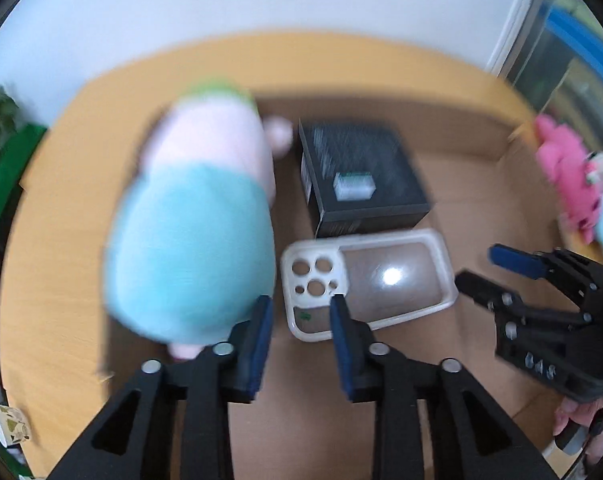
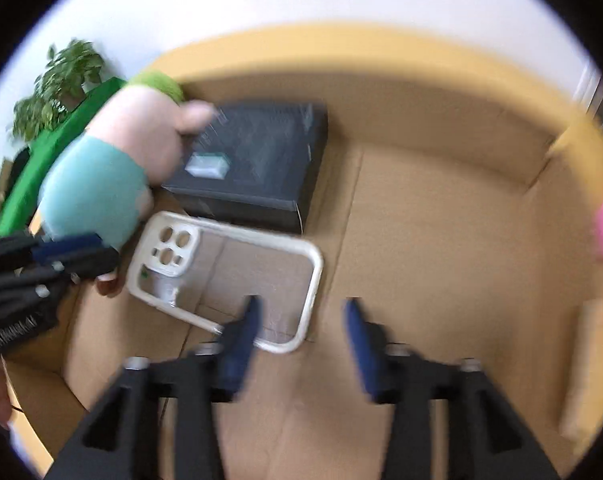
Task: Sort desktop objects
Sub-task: 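Carry the phone case into the cardboard box and open the right gripper, then move both tools back toward the black sunglasses on the table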
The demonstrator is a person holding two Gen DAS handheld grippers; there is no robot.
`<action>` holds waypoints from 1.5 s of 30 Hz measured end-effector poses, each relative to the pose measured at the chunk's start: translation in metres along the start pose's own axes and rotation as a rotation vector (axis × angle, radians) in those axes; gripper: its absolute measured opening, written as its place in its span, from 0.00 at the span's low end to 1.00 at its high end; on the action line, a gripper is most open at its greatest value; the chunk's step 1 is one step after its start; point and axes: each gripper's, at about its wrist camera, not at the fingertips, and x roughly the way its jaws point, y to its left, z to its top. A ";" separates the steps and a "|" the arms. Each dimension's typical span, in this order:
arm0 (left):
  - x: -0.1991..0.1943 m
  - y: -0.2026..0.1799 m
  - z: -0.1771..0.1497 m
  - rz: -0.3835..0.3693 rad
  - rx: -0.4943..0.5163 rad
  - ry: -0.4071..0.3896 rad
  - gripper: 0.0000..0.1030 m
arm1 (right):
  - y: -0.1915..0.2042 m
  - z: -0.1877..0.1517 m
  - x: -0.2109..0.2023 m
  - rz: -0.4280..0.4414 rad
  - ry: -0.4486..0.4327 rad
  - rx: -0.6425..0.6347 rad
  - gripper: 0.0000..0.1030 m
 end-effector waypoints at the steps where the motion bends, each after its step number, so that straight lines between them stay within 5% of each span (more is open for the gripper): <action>1: -0.024 -0.001 -0.006 0.011 0.007 -0.071 0.51 | 0.008 -0.008 -0.030 -0.019 -0.081 -0.030 0.60; 3: -0.068 -0.004 -0.020 0.036 0.020 -0.206 0.73 | 0.017 -0.026 -0.074 -0.018 -0.197 -0.045 0.77; 6: -0.137 -0.010 -0.051 0.051 0.017 -0.426 0.99 | 0.027 -0.057 -0.134 -0.024 -0.362 -0.038 0.80; 9: -0.172 -0.006 -0.072 0.025 0.029 -0.535 1.00 | 0.035 -0.081 -0.165 -0.069 -0.430 -0.044 0.80; 15: -0.199 -0.027 -0.119 0.003 0.032 -0.581 1.00 | 0.030 -0.123 -0.189 -0.145 -0.459 -0.044 0.80; 22: -0.201 -0.064 -0.149 0.021 0.037 -0.592 1.00 | 0.025 -0.155 -0.201 -0.163 -0.459 -0.064 0.80; 27: -0.182 -0.072 -0.157 -0.080 0.006 -0.506 1.00 | 0.018 -0.177 -0.201 -0.094 -0.454 -0.094 0.79; 37: -0.109 -0.052 -0.184 -0.155 -0.064 -0.280 1.00 | -0.012 -0.247 -0.142 0.090 -0.249 -0.139 0.79; 45: -0.081 -0.043 -0.194 -0.181 -0.084 -0.207 0.99 | 0.013 -0.237 -0.098 0.092 -0.149 -0.211 0.78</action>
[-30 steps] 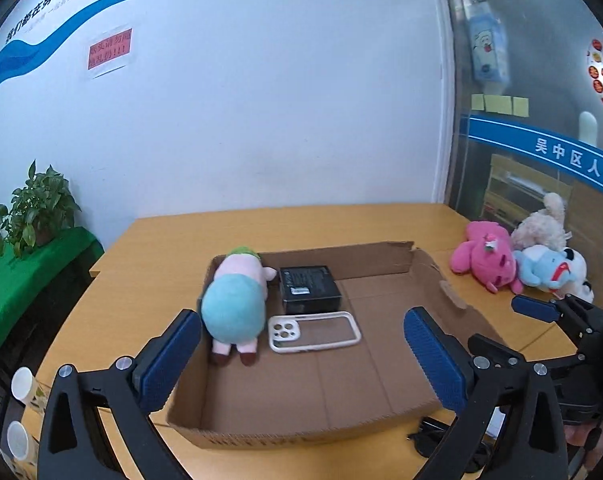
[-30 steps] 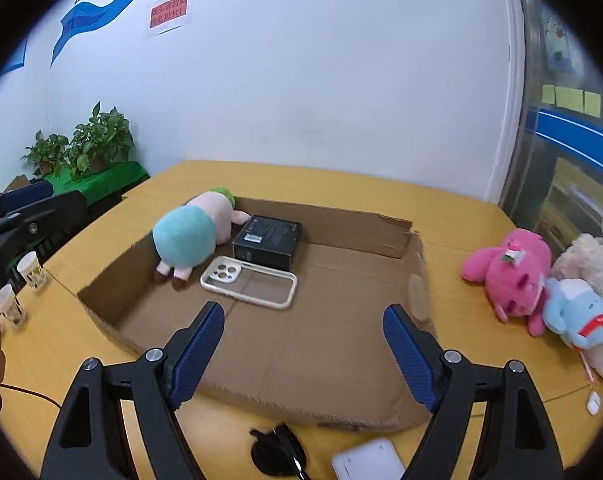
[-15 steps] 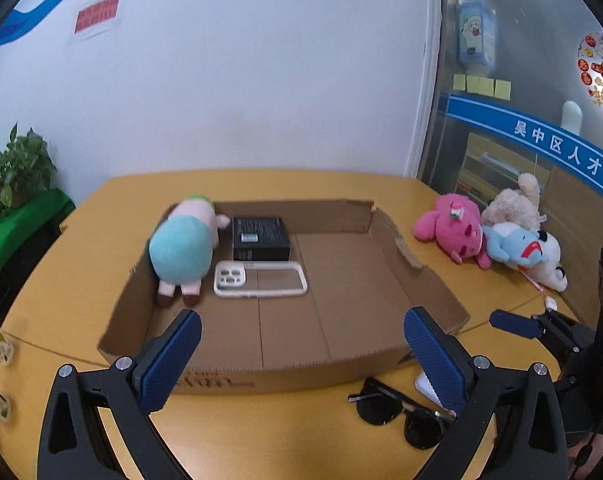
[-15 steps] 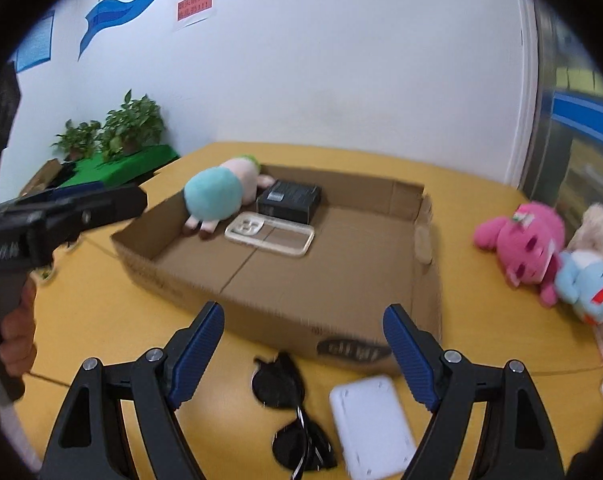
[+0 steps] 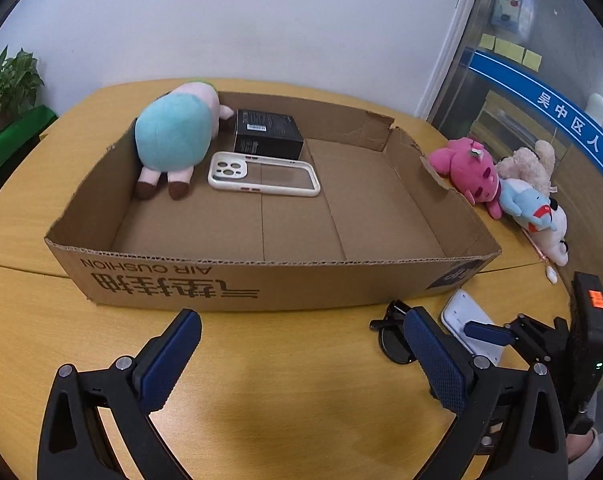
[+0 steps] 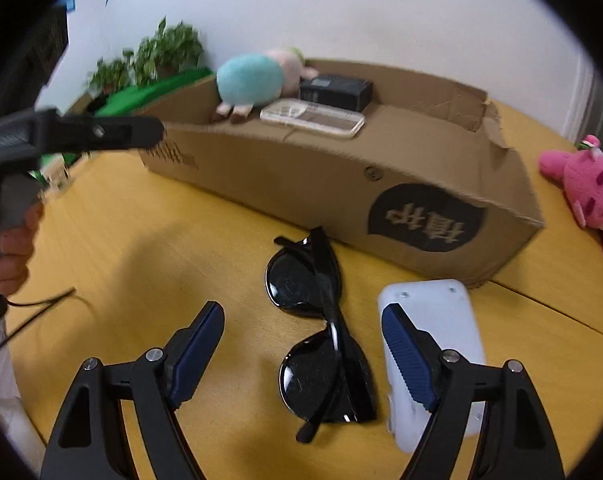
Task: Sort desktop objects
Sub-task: 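Move both tools back toward the black sunglasses on the table, then grasp the black sunglasses by the frame with the left gripper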
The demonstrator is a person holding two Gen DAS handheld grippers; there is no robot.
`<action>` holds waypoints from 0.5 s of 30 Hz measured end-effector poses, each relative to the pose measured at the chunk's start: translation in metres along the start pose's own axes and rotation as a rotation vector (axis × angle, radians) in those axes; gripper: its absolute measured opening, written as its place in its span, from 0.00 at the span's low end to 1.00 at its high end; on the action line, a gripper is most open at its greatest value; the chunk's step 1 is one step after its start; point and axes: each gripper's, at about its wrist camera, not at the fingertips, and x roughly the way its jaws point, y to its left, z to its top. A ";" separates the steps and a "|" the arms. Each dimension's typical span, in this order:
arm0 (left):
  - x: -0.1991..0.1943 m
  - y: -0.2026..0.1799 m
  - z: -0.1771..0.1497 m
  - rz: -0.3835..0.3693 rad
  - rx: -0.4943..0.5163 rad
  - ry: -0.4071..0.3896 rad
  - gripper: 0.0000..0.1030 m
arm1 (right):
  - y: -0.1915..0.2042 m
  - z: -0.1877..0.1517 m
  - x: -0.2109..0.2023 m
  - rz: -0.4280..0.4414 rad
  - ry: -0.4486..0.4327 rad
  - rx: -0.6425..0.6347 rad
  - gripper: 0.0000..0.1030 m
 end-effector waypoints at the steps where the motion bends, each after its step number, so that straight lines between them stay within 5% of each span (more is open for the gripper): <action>1: 0.002 0.003 -0.002 -0.006 -0.007 0.006 0.99 | 0.003 0.000 0.006 -0.008 0.020 -0.006 0.78; 7: 0.011 0.014 -0.008 -0.050 -0.034 0.047 0.99 | 0.021 -0.014 0.018 0.074 0.066 0.011 0.78; 15: 0.029 0.006 -0.012 -0.150 -0.029 0.109 0.99 | 0.014 -0.028 0.009 0.037 0.064 0.123 0.78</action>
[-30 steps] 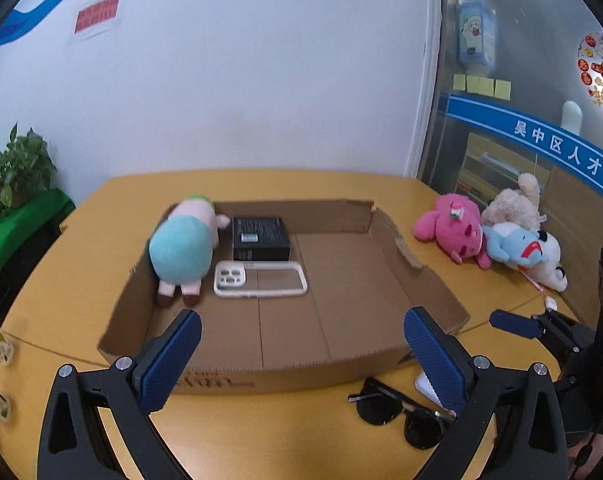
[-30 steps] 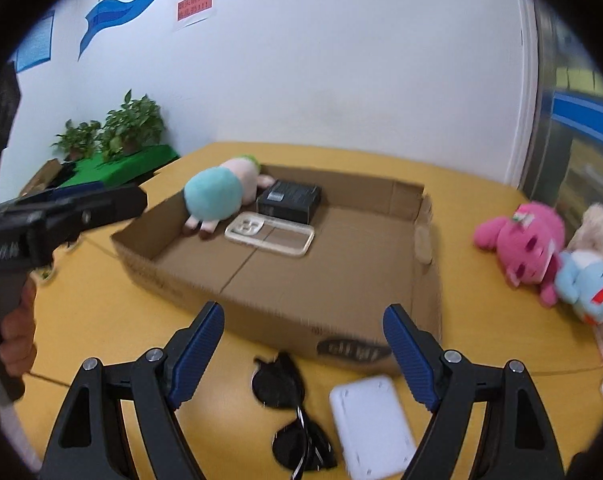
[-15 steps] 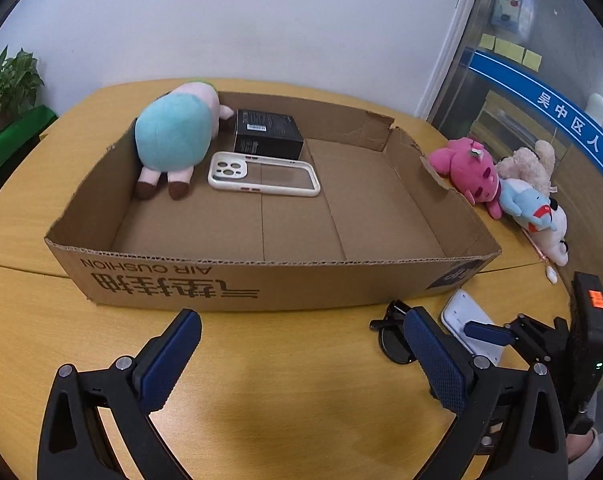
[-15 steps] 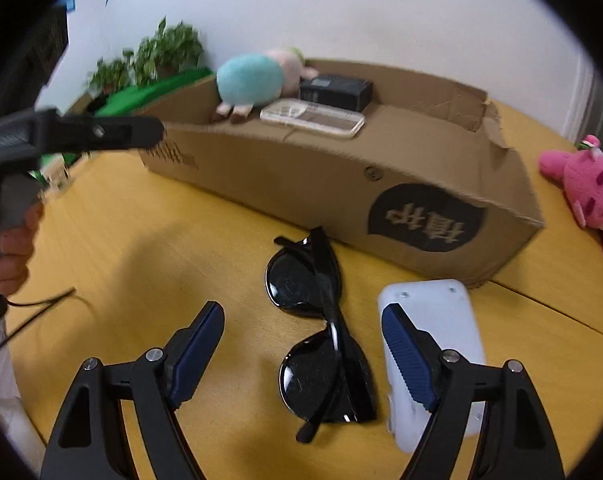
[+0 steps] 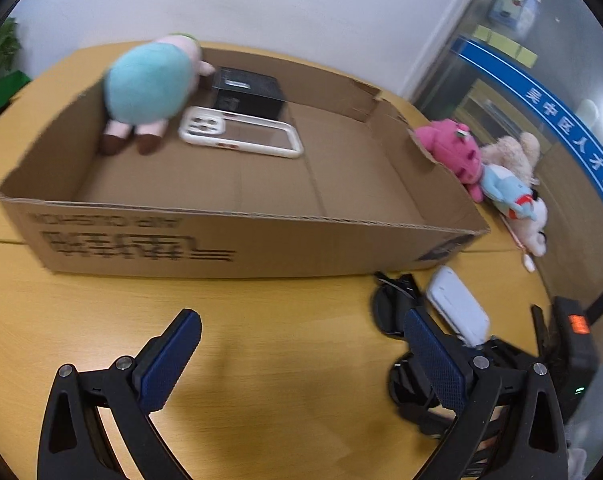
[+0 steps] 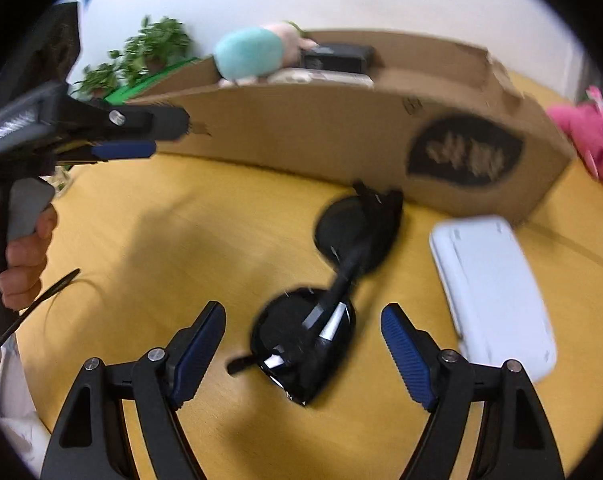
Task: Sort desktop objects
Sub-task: 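Grasp the black sunglasses by the frame with the left gripper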
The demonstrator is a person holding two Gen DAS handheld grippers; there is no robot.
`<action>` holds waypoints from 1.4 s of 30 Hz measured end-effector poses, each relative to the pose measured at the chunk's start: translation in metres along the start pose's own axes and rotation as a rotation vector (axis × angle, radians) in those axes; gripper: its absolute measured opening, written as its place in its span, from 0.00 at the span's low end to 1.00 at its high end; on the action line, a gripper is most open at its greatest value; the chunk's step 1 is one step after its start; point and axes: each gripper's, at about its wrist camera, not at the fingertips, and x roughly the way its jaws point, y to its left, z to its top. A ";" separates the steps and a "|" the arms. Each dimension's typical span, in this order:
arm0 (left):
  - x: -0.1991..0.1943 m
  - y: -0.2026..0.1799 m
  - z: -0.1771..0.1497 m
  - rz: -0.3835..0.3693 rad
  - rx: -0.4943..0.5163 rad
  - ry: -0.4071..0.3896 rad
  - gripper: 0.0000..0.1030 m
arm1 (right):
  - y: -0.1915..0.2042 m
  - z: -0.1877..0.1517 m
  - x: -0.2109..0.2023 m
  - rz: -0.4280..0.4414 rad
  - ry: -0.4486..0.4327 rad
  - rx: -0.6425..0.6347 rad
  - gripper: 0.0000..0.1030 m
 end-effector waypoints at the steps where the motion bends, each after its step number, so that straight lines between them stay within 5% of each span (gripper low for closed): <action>1: 0.004 -0.003 0.001 -0.019 0.004 0.012 0.99 | 0.002 -0.003 0.001 -0.011 -0.008 -0.010 0.77; 5: 0.026 -0.019 0.001 -0.111 0.018 0.094 0.97 | 0.013 -0.006 0.001 -0.035 -0.020 -0.050 0.63; 8: 0.044 -0.035 -0.004 -0.191 0.033 0.169 0.84 | 0.017 -0.009 0.000 -0.070 -0.039 -0.066 0.55; 13: 0.066 -0.050 -0.014 -0.288 0.020 0.241 0.65 | 0.016 -0.019 -0.006 -0.053 -0.072 -0.035 0.55; 16: 0.077 -0.056 -0.021 -0.322 0.014 0.294 0.48 | 0.017 -0.019 -0.008 -0.041 -0.083 -0.022 0.55; 17: 0.079 -0.059 -0.024 -0.330 0.023 0.306 0.46 | 0.018 -0.020 -0.008 -0.048 -0.087 -0.024 0.38; 18: 0.079 -0.061 -0.025 -0.333 0.031 0.304 0.41 | 0.018 -0.019 -0.009 -0.059 -0.094 -0.023 0.35; 25: 0.077 -0.059 -0.029 -0.330 0.030 0.298 0.22 | 0.020 -0.018 -0.010 -0.053 -0.096 -0.016 0.32; 27: 0.075 -0.060 -0.028 -0.356 0.031 0.299 0.08 | 0.019 -0.015 -0.008 -0.053 -0.095 -0.024 0.30; 35: 0.072 -0.058 -0.026 -0.347 0.015 0.290 0.08 | 0.019 -0.014 -0.009 -0.050 -0.092 0.002 0.26; 42: 0.030 -0.069 -0.009 -0.306 0.074 0.164 0.04 | 0.022 0.003 -0.030 -0.046 -0.163 0.017 0.12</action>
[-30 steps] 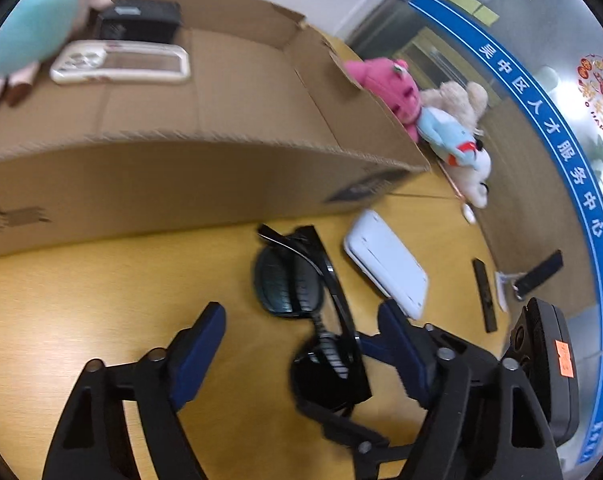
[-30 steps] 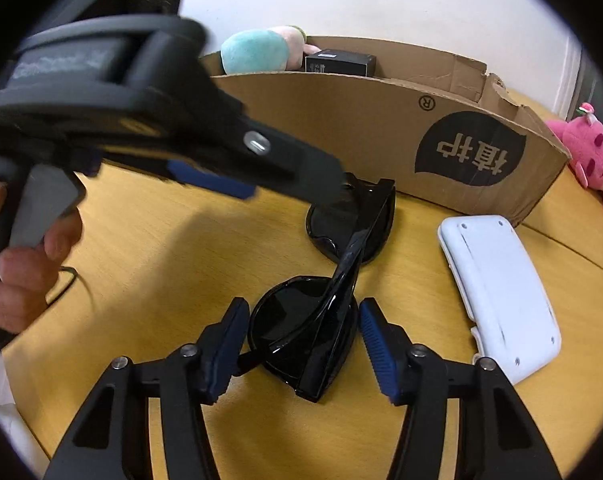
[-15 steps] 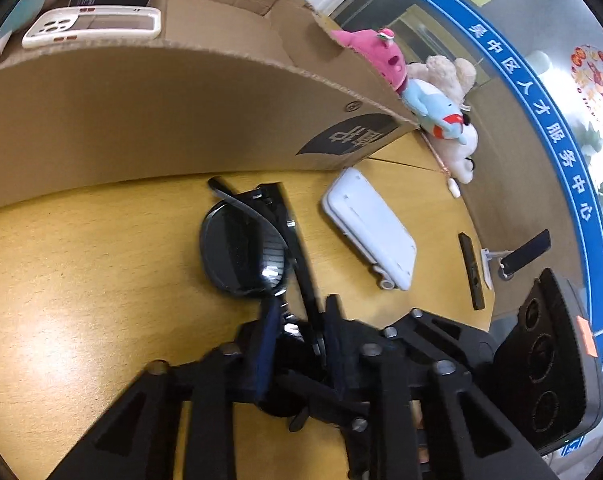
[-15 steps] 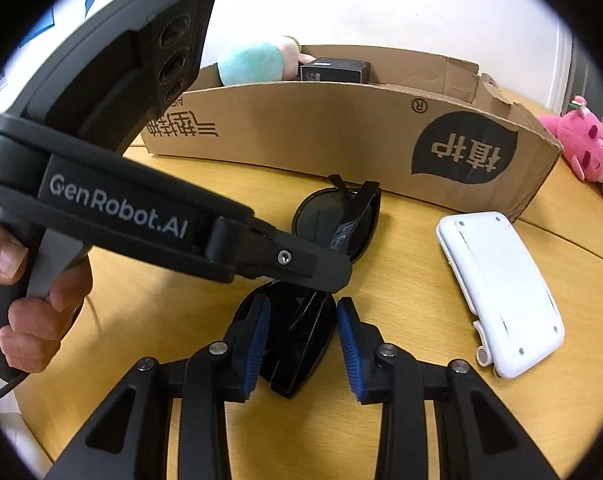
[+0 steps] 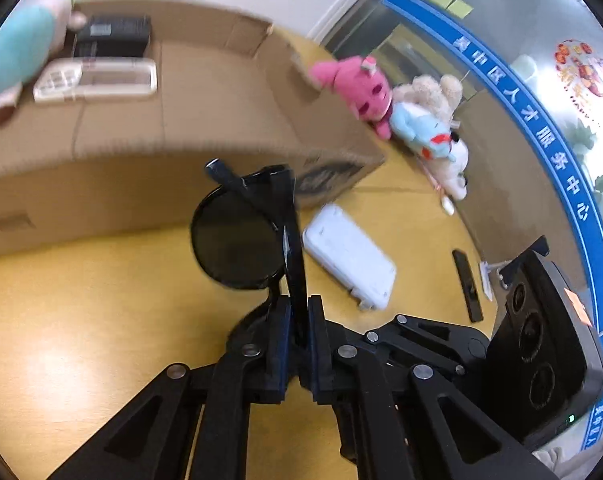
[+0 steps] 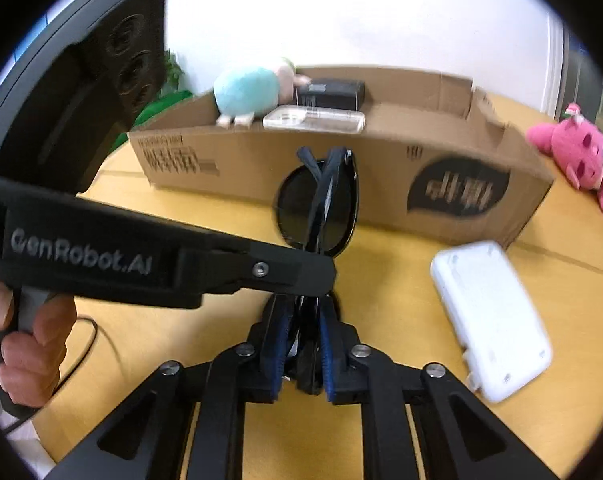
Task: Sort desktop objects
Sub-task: 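Grasp the black sunglasses by the frame with the left gripper, then carry the sunglasses into the cardboard box and open the left gripper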
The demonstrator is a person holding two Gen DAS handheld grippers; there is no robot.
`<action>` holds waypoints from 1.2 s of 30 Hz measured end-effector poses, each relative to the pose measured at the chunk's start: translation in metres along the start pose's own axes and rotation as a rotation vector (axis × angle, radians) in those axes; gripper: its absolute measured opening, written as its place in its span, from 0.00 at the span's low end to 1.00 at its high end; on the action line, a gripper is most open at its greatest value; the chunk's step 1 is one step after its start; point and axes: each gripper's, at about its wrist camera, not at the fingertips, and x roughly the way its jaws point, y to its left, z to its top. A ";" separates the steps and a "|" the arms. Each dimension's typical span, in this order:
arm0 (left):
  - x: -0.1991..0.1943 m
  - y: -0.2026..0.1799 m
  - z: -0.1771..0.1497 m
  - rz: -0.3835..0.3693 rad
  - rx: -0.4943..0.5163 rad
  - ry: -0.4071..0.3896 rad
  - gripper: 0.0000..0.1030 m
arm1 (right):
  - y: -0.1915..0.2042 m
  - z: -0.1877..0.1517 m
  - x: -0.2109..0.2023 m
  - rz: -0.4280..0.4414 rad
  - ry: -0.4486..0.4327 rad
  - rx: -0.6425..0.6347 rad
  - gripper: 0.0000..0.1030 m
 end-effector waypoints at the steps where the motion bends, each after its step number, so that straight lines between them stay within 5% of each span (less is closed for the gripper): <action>1: -0.008 -0.004 0.004 0.009 0.011 -0.022 0.04 | 0.000 0.005 -0.005 0.005 -0.015 0.004 0.11; 11: -0.077 -0.037 0.064 0.058 0.135 -0.185 0.04 | 0.012 0.077 -0.046 0.025 -0.174 -0.034 0.11; 21: -0.113 -0.057 0.211 0.102 0.241 -0.267 0.04 | -0.025 0.218 -0.051 0.092 -0.263 -0.024 0.11; 28: -0.072 -0.025 0.300 0.089 0.193 -0.200 0.04 | -0.071 0.295 -0.003 0.120 -0.180 0.044 0.11; 36: 0.053 0.077 0.352 0.068 -0.001 0.041 0.04 | -0.130 0.300 0.125 0.168 0.071 0.190 0.11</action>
